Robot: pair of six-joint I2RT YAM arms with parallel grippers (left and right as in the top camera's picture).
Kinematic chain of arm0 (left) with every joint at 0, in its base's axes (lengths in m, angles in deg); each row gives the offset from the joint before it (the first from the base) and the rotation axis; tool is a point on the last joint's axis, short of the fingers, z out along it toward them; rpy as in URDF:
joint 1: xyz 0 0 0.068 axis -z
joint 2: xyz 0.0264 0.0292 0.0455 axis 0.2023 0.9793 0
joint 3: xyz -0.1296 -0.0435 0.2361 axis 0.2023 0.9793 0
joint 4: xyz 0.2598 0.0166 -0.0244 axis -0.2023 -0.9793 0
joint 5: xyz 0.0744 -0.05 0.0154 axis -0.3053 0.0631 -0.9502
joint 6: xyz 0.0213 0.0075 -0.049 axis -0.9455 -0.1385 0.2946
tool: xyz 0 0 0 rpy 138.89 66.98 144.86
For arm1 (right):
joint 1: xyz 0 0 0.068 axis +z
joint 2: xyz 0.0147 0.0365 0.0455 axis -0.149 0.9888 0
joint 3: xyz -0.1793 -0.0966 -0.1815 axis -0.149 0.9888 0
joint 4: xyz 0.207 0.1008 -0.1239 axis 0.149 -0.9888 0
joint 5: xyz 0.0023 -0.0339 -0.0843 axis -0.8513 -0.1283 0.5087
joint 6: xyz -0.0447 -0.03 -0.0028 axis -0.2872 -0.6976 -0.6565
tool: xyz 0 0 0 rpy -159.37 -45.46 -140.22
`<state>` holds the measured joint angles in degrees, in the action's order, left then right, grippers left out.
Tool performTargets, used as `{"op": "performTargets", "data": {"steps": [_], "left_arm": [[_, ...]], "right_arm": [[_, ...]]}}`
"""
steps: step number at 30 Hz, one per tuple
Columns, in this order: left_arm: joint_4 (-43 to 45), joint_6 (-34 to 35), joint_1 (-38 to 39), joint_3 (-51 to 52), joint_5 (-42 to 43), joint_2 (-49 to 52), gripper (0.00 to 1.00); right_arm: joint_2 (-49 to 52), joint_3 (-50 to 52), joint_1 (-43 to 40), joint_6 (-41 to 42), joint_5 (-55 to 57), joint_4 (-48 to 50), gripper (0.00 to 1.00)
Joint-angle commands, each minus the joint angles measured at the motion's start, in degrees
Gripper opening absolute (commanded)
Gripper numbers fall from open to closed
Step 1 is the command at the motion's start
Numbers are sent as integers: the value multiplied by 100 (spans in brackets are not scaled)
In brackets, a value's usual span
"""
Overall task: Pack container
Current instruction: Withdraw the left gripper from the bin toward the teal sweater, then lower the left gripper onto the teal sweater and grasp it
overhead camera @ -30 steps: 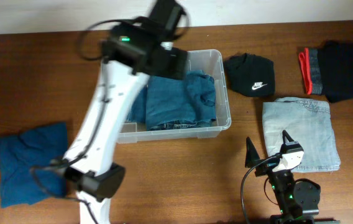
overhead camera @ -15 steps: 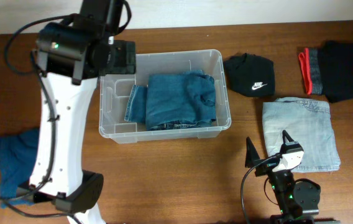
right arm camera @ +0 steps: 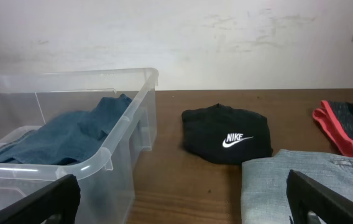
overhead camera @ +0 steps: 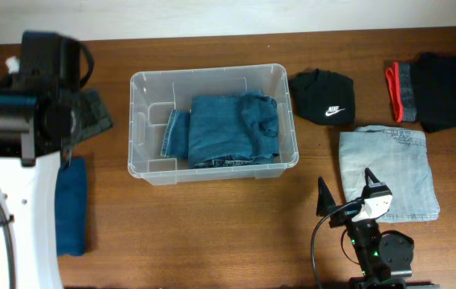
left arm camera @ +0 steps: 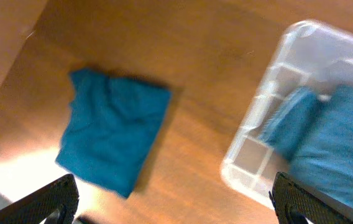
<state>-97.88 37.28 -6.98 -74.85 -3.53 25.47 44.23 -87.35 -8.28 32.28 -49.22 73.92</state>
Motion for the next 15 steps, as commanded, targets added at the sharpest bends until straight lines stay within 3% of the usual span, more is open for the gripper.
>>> {"op": "performTargets", "data": {"steps": [1,6,15], "left_arm": [[2,190,-111,601,-284,-249,99],[2,-181,-177,1436,-273,-468,99],[2,-238,-481,3029,-660,-811,99]], "right_arm": [[-44,42,-37,-42,52,-22,98],[-44,42,-37,-42,52,-22,98],[-44,42,-37,-42,52,-22,98]]}}
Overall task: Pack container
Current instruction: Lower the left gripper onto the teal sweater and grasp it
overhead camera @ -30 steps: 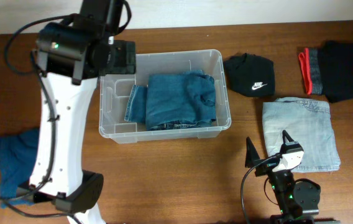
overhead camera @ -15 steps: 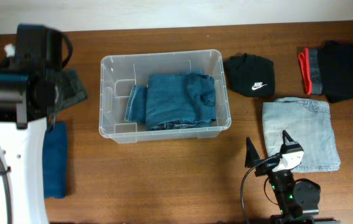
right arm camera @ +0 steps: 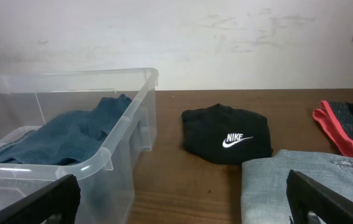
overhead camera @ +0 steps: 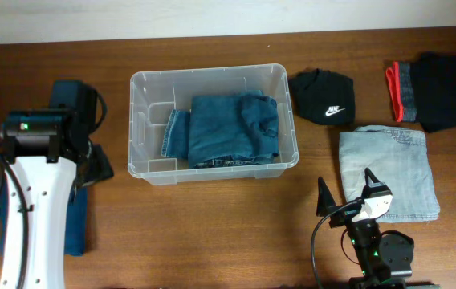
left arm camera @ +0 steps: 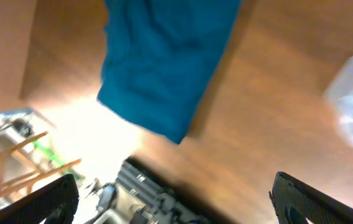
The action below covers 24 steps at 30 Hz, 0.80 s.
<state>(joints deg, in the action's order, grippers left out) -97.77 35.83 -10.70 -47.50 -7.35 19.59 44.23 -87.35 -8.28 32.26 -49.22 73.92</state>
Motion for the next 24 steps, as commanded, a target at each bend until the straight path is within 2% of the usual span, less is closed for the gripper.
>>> {"op": "performTargets", "data": {"steps": [1,8,24], "left_arm": [[-9,-92,-157,448,-275,-245,99],[264,-7,-393,1268,-343,-254,99],[2529,-31,-890,2837,-295,-247,99]], "right_arm": [[-44,42,-37,-39,52,-22,98],[-44,42,-37,-39,52,-22,98],[-44,42,-37,-39,52,-22,98]]}}
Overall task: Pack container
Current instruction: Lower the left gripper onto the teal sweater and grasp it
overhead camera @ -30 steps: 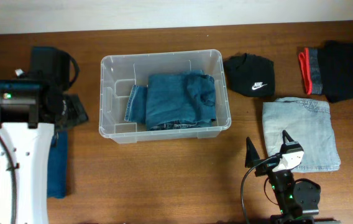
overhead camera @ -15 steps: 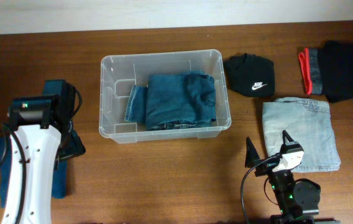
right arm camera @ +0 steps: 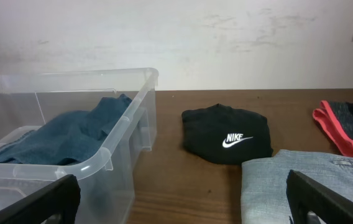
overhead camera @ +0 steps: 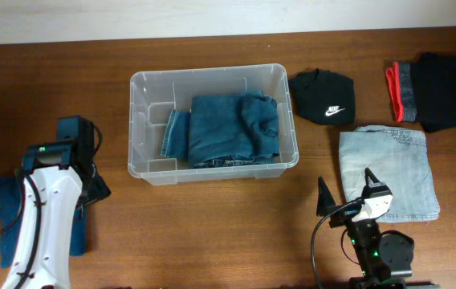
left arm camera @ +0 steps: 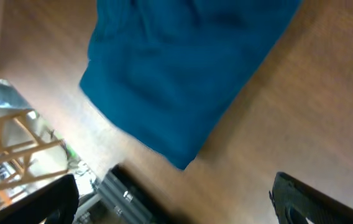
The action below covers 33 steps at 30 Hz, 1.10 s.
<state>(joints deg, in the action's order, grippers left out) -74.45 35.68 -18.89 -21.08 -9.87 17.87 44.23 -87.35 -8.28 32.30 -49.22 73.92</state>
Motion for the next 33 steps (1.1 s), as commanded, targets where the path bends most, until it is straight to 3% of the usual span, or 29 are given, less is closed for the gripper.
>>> {"op": "performTargets", "data": {"steps": [1,14,20,26,33], "left_arm": [[326,-15,-81,267,-42,-74,99],[1845,-15,-83,1202,17,-63,99],[2299,-15,-83,1541,-81,-63,99],[2669,-15,-83,1738,-717,-63,99],[2885,-264,-83,1740,-741,-20,99]], "right_arm": [[-44,42,-37,-44,55,-22,99],[-44,42,-37,-44,55,-22,99],[-44,42,-37,-44,52,-20,99],[-44,42,-37,-44,52,-22,98],[-44,42,-37,-44,52,-22,98]]}}
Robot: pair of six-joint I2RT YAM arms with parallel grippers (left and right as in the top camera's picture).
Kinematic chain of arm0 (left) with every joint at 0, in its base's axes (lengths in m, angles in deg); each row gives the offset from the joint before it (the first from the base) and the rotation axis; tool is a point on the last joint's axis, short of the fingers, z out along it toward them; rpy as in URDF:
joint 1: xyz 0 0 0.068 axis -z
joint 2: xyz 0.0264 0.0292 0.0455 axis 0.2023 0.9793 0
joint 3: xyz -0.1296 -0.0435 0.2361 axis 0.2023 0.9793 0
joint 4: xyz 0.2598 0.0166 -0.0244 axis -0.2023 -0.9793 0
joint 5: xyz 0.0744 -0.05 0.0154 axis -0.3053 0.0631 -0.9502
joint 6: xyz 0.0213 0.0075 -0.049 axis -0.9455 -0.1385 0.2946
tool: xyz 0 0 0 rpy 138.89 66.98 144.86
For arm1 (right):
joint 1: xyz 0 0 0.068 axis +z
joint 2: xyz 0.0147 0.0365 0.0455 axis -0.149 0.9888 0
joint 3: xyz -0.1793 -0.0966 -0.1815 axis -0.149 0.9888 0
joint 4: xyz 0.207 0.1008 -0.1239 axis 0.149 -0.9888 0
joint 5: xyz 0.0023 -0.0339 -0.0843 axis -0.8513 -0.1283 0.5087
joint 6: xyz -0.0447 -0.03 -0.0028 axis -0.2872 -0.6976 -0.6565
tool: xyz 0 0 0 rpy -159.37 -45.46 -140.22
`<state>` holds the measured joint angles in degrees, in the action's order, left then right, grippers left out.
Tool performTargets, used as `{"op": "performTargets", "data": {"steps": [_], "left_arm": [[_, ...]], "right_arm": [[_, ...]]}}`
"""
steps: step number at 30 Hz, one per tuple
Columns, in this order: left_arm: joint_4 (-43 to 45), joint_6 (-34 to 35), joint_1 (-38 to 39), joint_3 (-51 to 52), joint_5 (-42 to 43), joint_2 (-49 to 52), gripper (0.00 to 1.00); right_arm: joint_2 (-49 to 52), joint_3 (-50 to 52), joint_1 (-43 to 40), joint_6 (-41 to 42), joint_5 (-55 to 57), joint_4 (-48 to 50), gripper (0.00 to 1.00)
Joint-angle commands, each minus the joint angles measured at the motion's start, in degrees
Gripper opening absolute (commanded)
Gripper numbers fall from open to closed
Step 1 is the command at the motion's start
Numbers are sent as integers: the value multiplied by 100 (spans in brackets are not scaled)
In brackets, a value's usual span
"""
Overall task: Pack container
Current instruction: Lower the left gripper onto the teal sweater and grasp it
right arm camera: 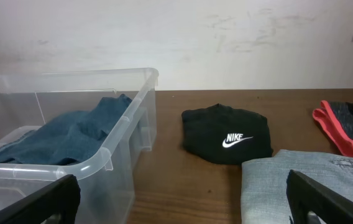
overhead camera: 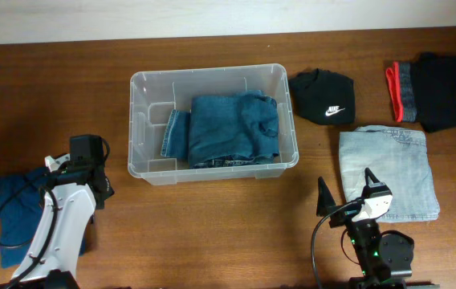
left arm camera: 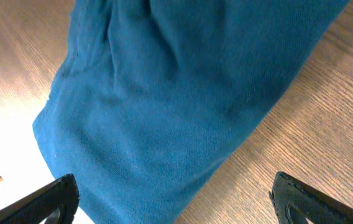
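A clear plastic container (overhead camera: 212, 74) stands at the table's middle with folded blue jeans (overhead camera: 232, 128) inside. A teal cloth (overhead camera: 13, 191) lies at the front left, partly covered by my left arm in the overhead view. It fills the left wrist view (left arm camera: 176, 93). My left gripper (left arm camera: 173, 202) hangs close over it, open wide, with nothing between its fingers. My right gripper (overhead camera: 346, 193) rests open at the front right, next to folded light denim (overhead camera: 388, 172).
A black Nike garment (overhead camera: 323, 96) lies right of the container. A black garment with a grey and red band (overhead camera: 433, 90) sits at the back right. The container's near wall (right arm camera: 71, 168) shows left in the right wrist view.
My left arm has come down nearer the table's front. The teal cloth looks much closer and now fills the left wrist view. The right arm has not moved.
My left gripper was high beside the container, with the teal cloth small below it. It then stood further over the cloth, still high. By now it is low and close over the cloth, open throughout. The right arm stayed parked.
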<state>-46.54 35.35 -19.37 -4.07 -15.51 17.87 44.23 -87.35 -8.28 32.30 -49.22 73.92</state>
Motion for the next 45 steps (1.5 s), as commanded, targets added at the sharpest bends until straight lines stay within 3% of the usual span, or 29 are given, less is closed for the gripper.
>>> {"op": "performTargets", "data": {"steps": [1,10,34,45], "left_arm": [[125,-385,-35,39,-173,13,99],[210,-496,-35,42,361,476,99],[809,-496,-61,42,310,1445,99],[885,-496,-960,42,337,1482,99]], "right_arm": [[-44,42,-37,-44,52,-22,99],[-44,42,-37,-44,55,-20,98],[-44,42,-37,-44,55,-22,99],[-44,42,-37,-44,52,-22,98]]}}
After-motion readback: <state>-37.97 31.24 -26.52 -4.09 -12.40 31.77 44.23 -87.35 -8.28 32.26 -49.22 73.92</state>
